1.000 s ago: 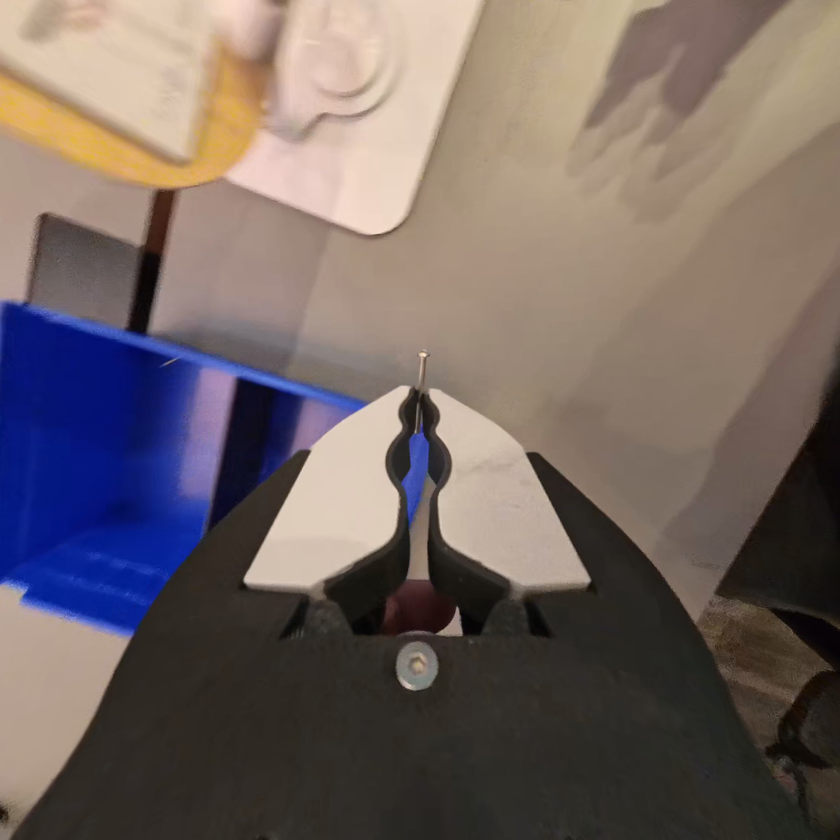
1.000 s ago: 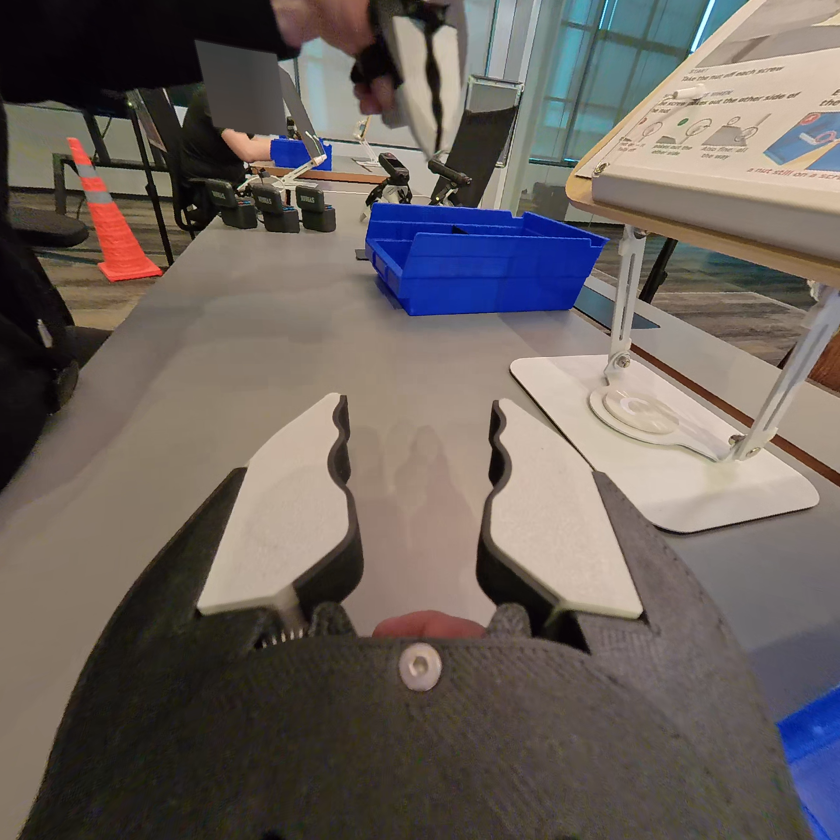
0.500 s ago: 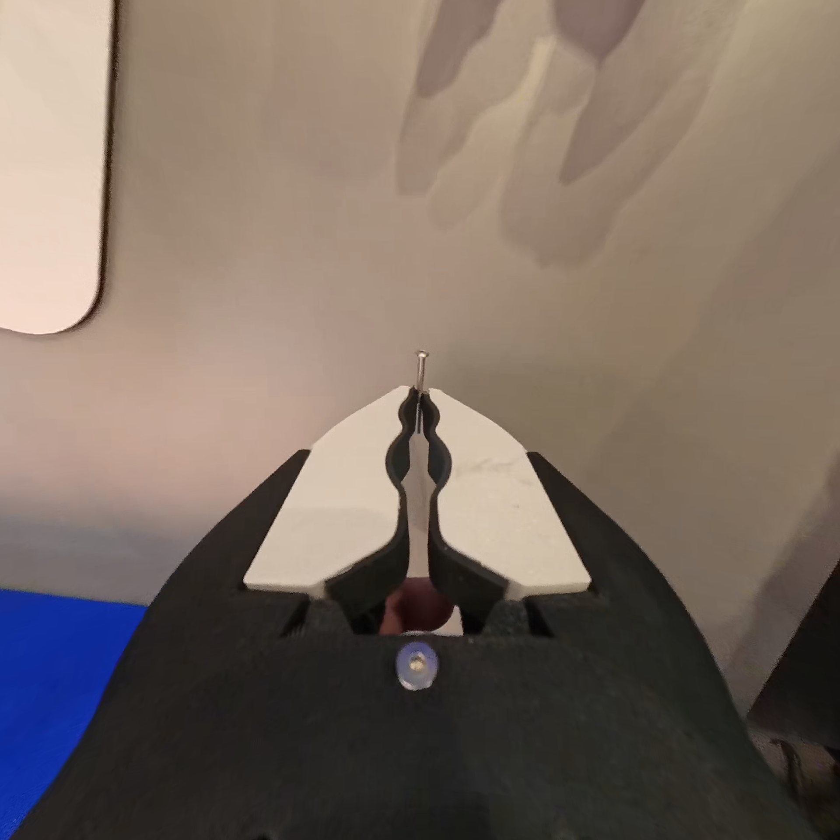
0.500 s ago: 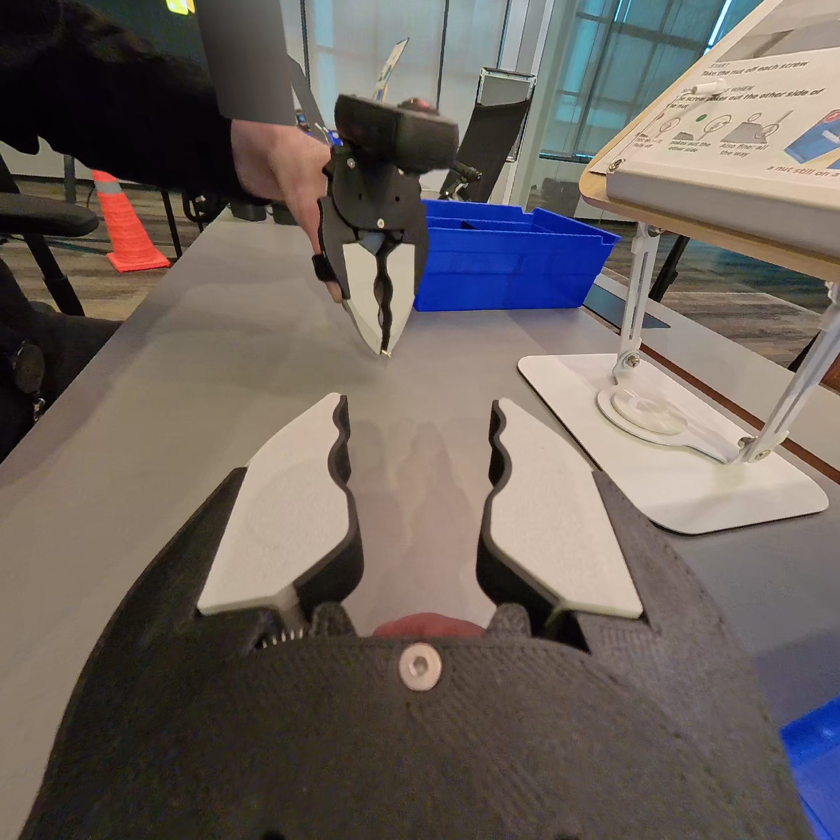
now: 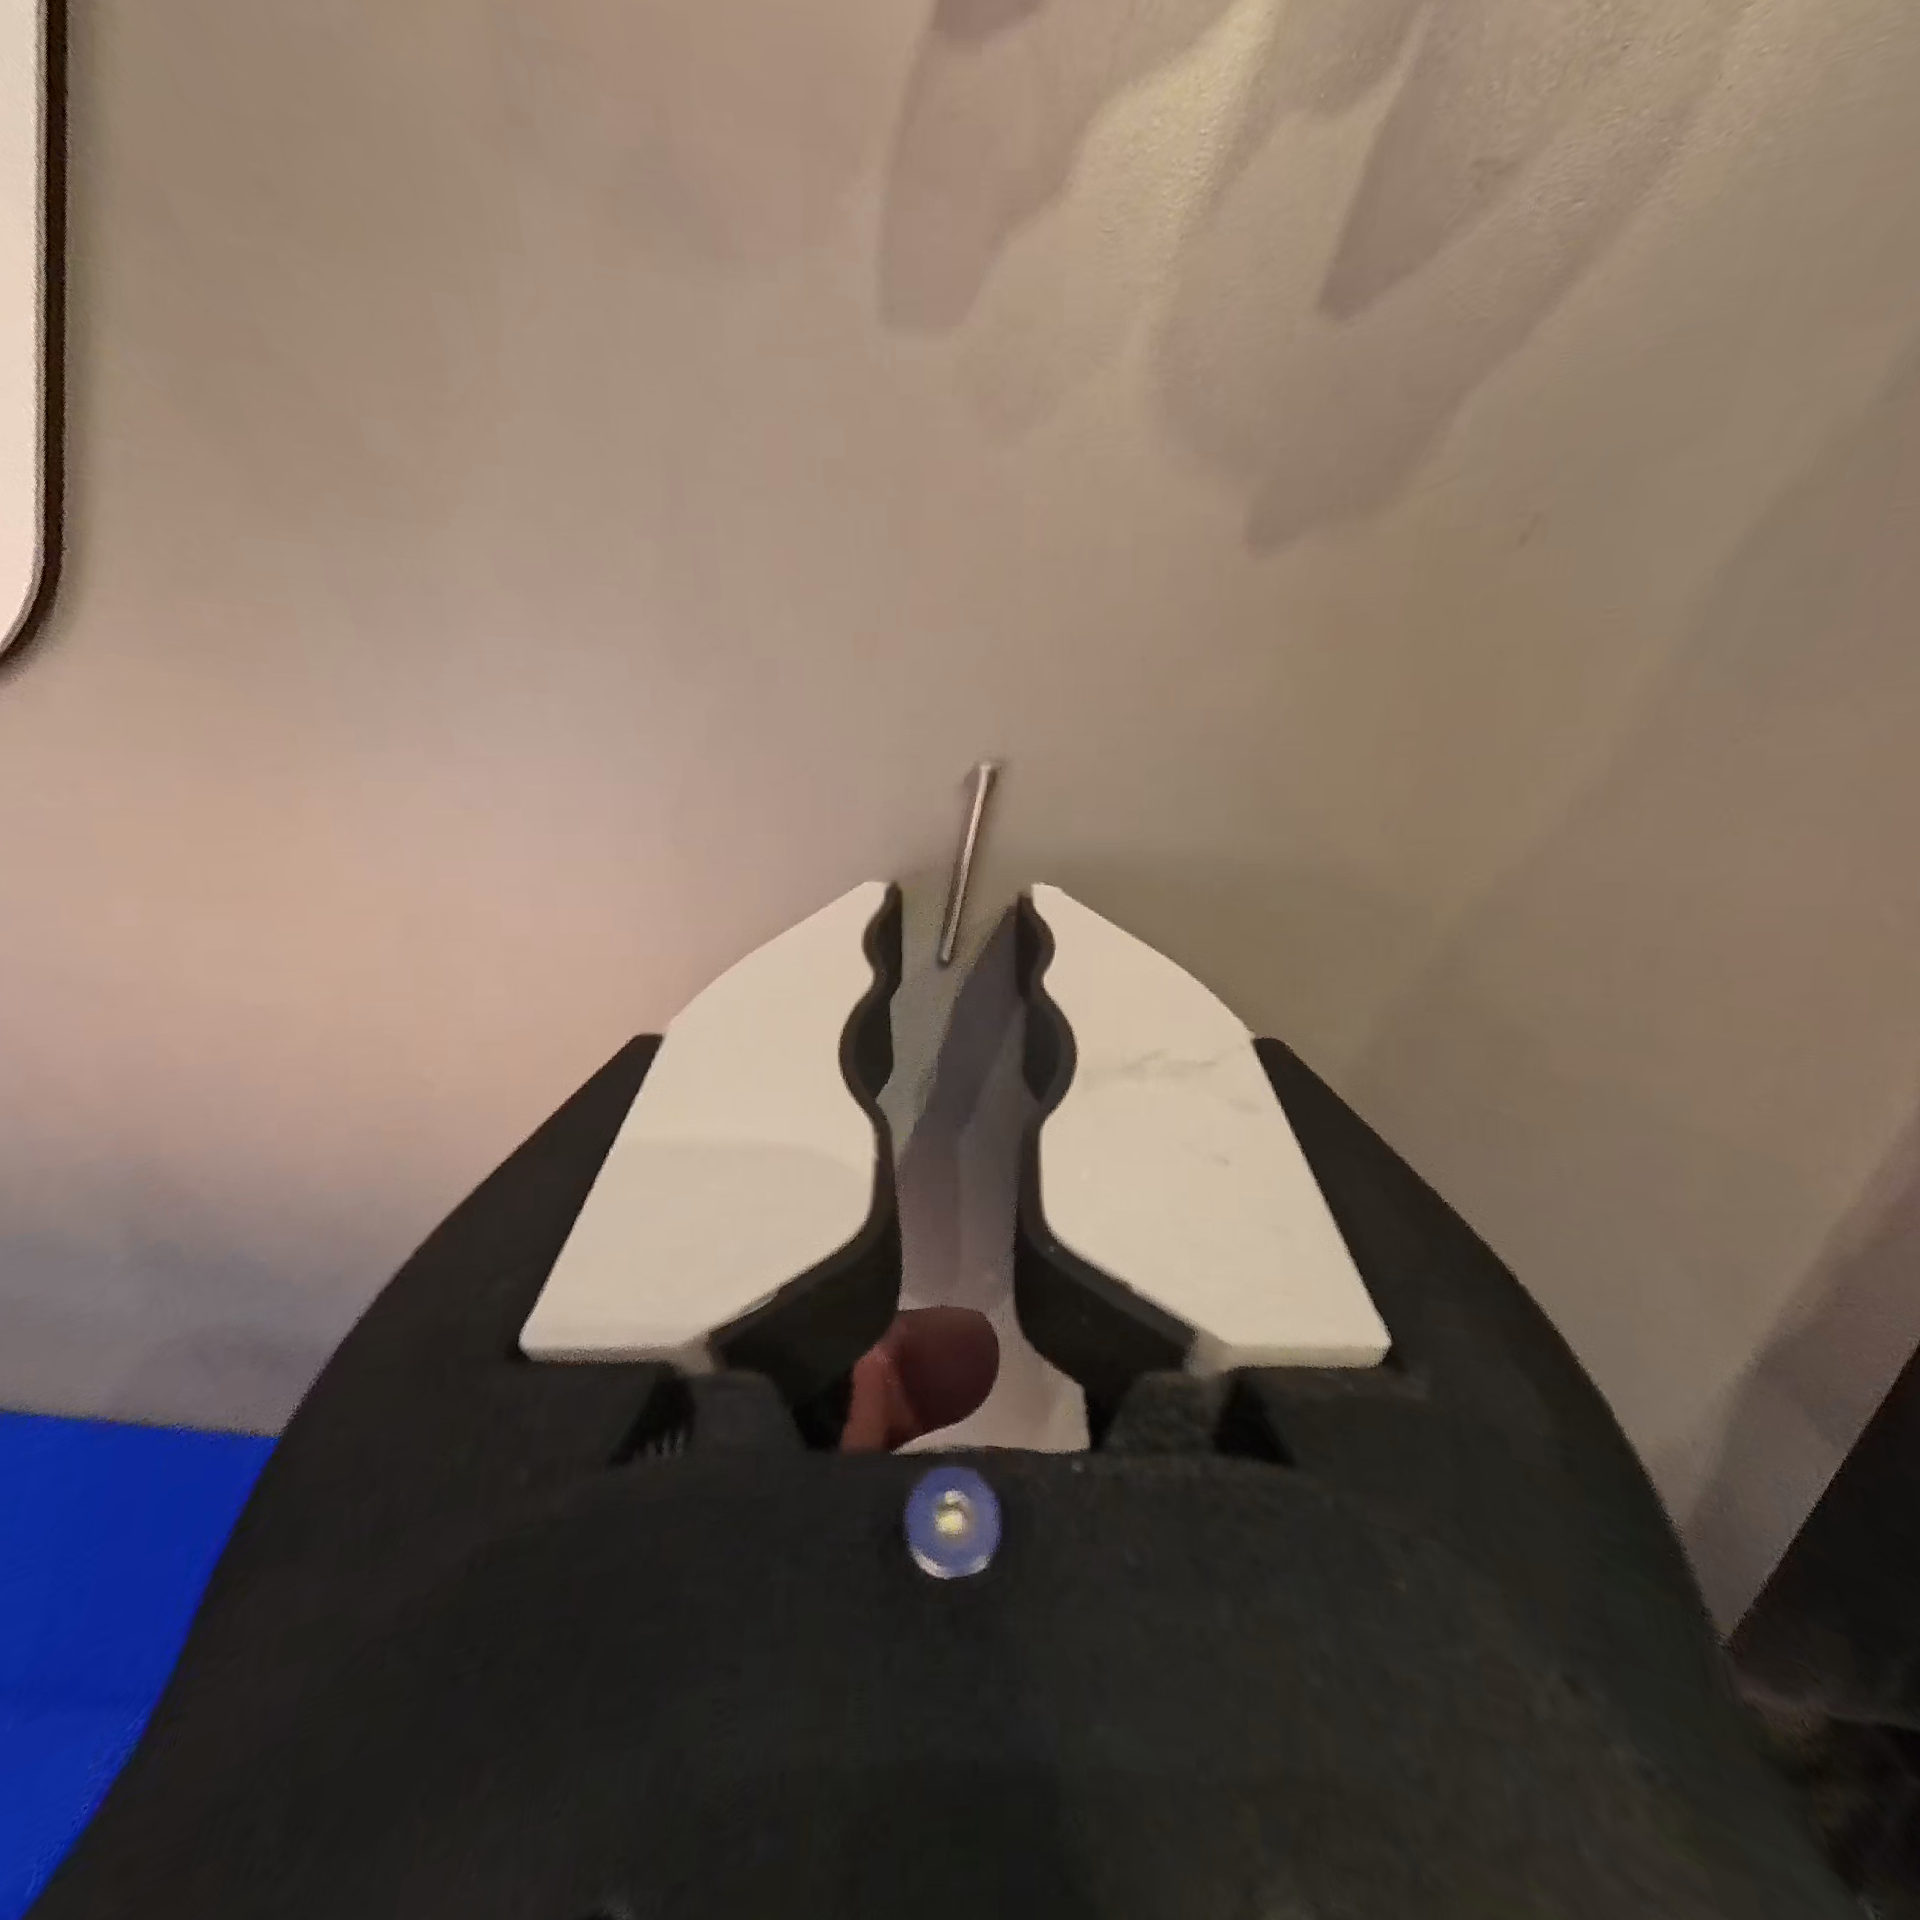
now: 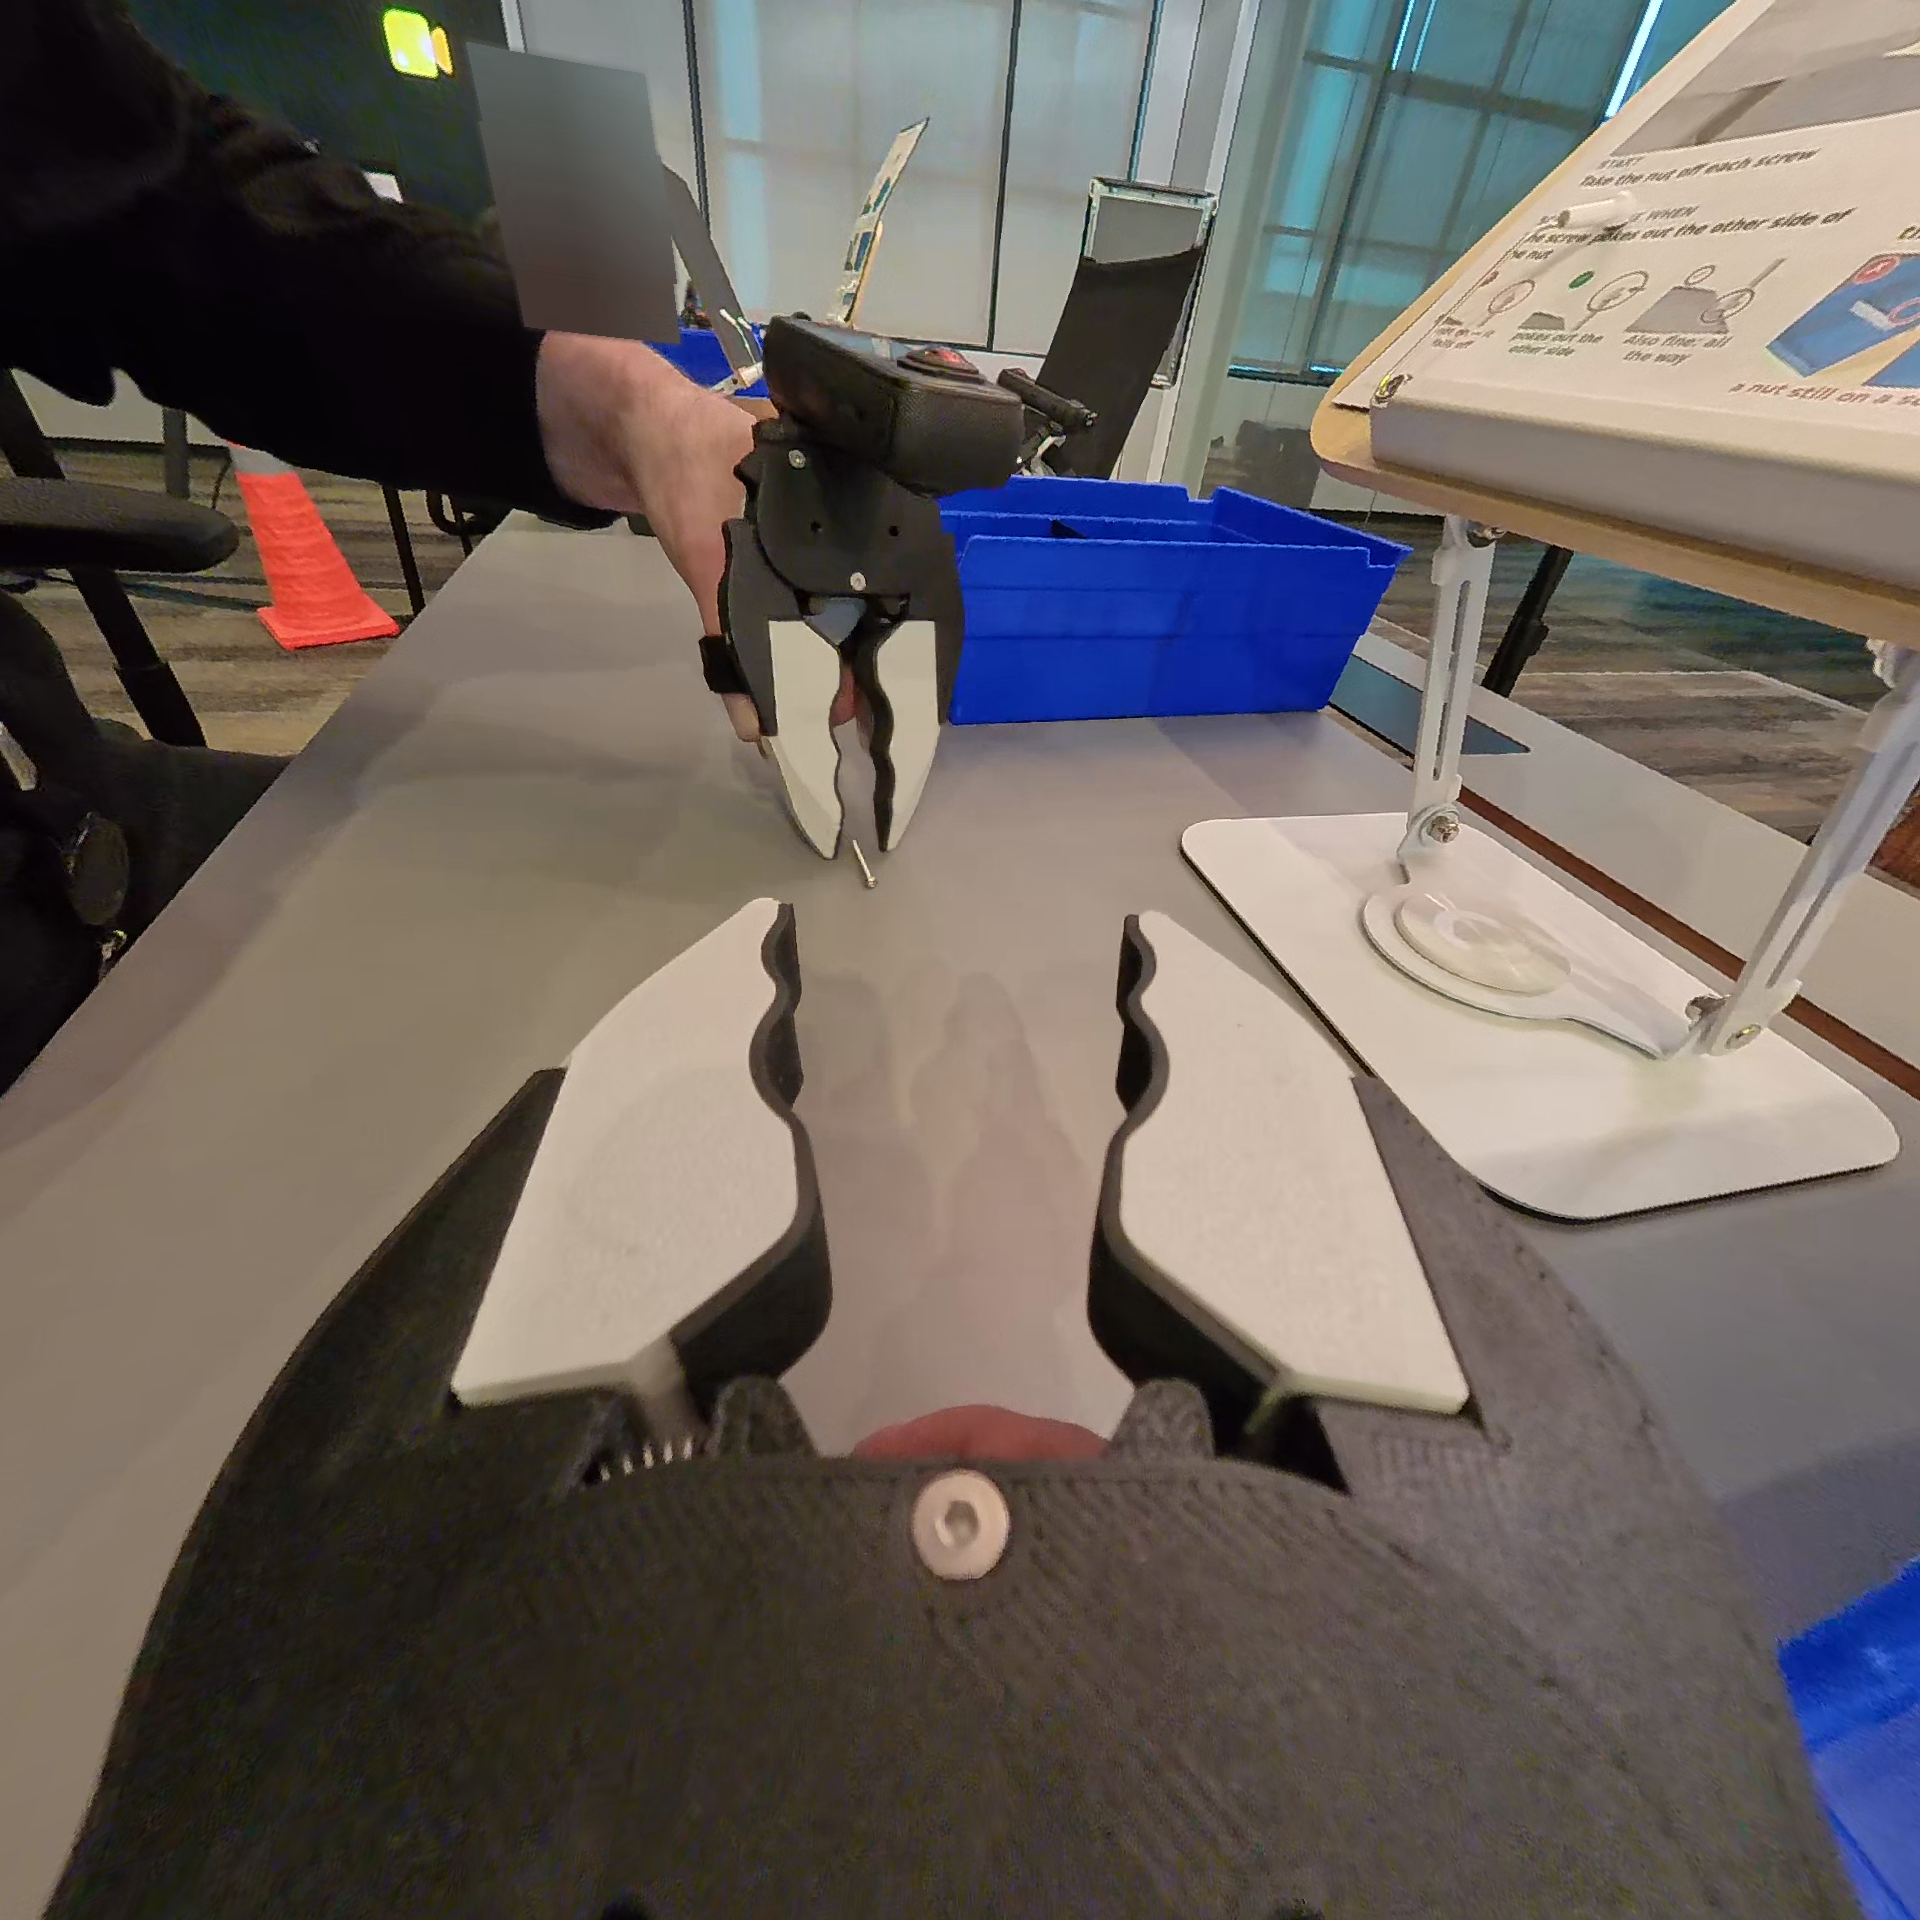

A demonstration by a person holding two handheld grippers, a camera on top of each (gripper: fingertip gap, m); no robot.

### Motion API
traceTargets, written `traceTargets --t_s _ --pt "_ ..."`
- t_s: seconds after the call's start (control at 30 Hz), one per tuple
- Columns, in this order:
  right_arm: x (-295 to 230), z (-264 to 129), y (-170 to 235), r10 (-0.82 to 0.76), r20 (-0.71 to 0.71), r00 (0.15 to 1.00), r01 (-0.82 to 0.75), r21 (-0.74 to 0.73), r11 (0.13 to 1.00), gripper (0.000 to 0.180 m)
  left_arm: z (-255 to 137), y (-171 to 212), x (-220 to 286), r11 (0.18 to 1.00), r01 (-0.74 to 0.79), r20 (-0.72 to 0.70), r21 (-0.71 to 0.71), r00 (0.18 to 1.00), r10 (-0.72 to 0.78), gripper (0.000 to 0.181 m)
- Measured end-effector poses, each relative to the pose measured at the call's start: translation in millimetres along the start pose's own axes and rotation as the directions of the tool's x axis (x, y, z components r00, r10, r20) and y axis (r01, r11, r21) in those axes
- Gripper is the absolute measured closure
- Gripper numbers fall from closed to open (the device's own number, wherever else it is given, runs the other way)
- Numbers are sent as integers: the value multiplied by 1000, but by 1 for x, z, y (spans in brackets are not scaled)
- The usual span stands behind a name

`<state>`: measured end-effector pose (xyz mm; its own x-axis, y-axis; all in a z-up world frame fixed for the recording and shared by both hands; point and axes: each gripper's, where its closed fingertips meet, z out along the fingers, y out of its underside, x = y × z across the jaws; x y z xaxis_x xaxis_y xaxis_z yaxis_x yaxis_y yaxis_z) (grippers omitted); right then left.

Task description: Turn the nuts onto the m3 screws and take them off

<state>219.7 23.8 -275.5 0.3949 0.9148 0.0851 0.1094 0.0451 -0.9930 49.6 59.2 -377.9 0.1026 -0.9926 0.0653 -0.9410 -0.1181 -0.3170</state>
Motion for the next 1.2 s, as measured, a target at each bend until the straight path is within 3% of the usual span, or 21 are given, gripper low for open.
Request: traceTargets --t_s 0.03,0.17,0.27,0.37,0.43,0.5,0.67,0.87,1.2 --pt "0 0 0 0 -1 1000 0 2 1000 120 -2 1 -1 1000 1 9 5 1000 -1 160" --pt "0 -1 -1 3 -2 1000 -3 8 1000 120 -31 6 -1 999 -1 50 54 999 -2 156" --pt "1 -2 -2 9 -2 1000 -9 13 1000 120 -88 10 -9 986 29 97 162 994 -45 158" --pt "1 -2 -1 12 1 1000 -12 12 1000 121 -146 45 -57 985 83 290 150 949 -124 160" --pt "1 -2 -1 11 1 1000 -11 12 1000 121 -164 80 -93 982 154 363 106 914 -183 162" --pt "1 -2 -2 11 -1 1000 -11 14 1000 121 -163 110 -119 972 228 368 56 901 -232 161" --pt "2 -2 -2 12 -6 1000 -12 18 1000 121 -133 158 -158 956 260 366 -135 910 -196 158" --pt "2 -3 -3 17 -1 1000 -17 21 1000 120 -111 187 -174 918 244 339 -314 932 -131 160" --pt "1 -3 -3 20 4 1000 -20 25 999 120 -87 202 -175 883 228 241 -410 961 -136 161"
